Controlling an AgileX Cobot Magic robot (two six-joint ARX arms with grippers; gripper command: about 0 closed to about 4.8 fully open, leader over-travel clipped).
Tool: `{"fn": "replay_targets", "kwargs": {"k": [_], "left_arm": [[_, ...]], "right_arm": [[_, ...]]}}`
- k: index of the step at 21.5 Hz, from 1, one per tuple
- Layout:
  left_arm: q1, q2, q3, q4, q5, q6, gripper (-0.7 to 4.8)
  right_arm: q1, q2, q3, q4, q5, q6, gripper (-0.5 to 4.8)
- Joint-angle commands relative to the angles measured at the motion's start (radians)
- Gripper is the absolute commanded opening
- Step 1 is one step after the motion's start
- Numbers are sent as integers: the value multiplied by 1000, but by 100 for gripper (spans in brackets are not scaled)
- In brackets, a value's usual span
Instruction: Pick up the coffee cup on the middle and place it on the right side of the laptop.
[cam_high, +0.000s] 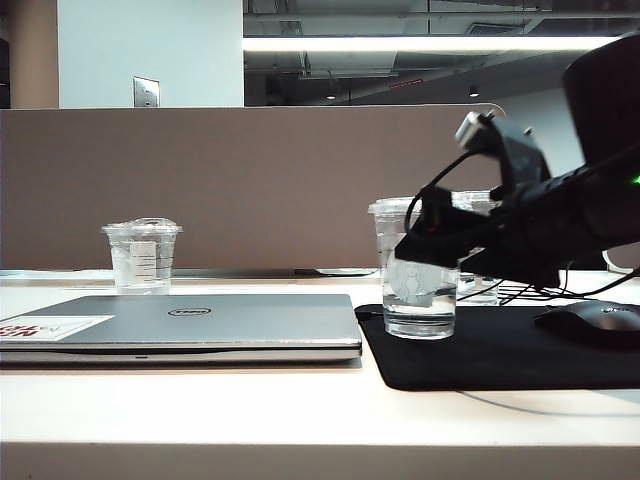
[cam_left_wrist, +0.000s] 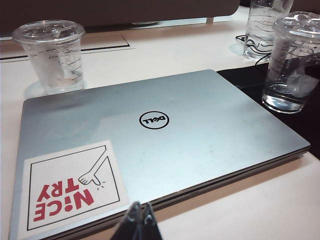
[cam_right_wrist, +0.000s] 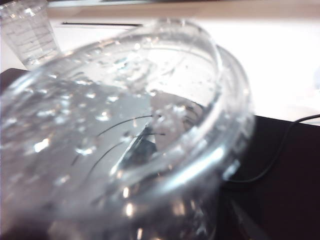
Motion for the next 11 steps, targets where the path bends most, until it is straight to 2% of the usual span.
{"fn": "replay_targets", "kwargs": {"k": [1,5,8,9,10,11], "left_arm": [[1,0,3,9,0,4,-5],[0,0,3,8,0,4,-5],[1,0,3,8,0,4,-5],[1,0,3,8,0,4,-5],[1,0,3,9,0,4,-5],[2,-3,3,8,0,4,-5]], "right_arm": [[2,-64,-43,6,4,19,479],[2,-177,-105,-66,5,20,479],[2,-359,-150,-244,-34,52,479],[2,-436,-150,-344,-90,53,329],[3,-481,-150,-397,-129,53,213],[4,-517,-150,-435,-161,53,132]]}}
